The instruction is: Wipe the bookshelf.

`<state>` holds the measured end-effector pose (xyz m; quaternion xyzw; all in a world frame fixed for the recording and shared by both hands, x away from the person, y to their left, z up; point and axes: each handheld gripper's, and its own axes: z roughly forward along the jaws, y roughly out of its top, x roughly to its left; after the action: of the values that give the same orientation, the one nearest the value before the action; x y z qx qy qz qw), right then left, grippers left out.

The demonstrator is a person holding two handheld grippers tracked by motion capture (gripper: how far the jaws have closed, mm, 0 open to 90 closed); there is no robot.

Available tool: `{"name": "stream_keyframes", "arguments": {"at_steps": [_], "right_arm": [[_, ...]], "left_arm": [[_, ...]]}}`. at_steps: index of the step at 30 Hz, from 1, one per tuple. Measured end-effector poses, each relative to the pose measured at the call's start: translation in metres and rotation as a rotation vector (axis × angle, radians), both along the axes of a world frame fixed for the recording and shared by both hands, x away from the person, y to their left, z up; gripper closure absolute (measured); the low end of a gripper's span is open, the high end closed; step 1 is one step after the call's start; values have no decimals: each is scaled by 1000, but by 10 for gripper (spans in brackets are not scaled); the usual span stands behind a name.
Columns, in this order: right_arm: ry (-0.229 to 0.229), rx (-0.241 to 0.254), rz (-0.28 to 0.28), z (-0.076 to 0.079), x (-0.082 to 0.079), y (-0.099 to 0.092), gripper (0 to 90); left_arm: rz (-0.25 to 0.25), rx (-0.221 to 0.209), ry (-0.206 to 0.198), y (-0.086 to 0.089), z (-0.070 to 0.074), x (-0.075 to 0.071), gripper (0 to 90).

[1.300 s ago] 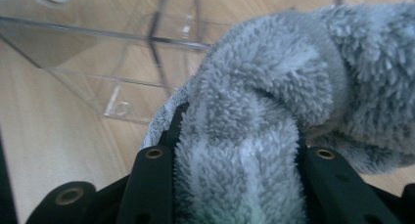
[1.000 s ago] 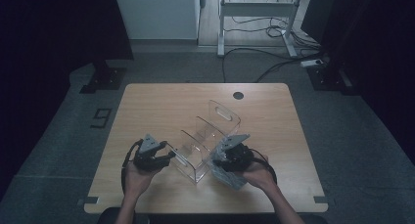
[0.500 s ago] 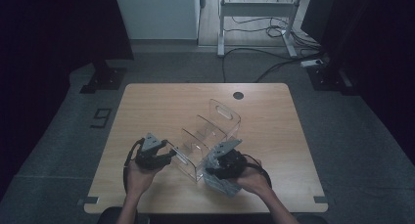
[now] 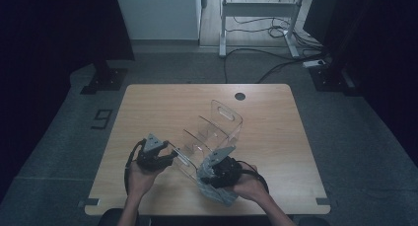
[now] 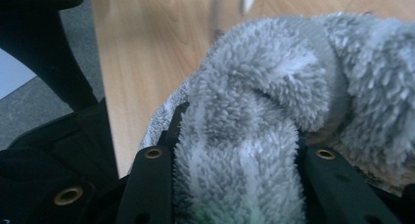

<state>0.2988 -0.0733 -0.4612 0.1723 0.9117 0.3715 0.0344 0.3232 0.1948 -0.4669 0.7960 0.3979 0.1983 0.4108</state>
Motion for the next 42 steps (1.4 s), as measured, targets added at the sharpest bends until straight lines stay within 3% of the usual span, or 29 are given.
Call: {"name": "stream_keyframes", "arguments": {"at_steps": [8, 15, 29, 36, 42], "right_arm": [[14, -3, 41, -2, -8, 10, 611], [9, -10, 31, -1, -6, 3, 629], [-13, 7, -138, 11, 13, -46, 628], [-31, 5, -212, 14, 20, -68, 625], [-40, 12, -288, 16, 29, -90, 624]], "left_arm": [[7, 8, -1, -1, 0, 0, 454], [4, 2, -13, 0, -1, 0, 452], [-1, -14, -20, 9, -3, 3, 448], [2, -50, 5, 14, -5, 7, 427], [3, -54, 5, 15, -5, 6, 443]]}}
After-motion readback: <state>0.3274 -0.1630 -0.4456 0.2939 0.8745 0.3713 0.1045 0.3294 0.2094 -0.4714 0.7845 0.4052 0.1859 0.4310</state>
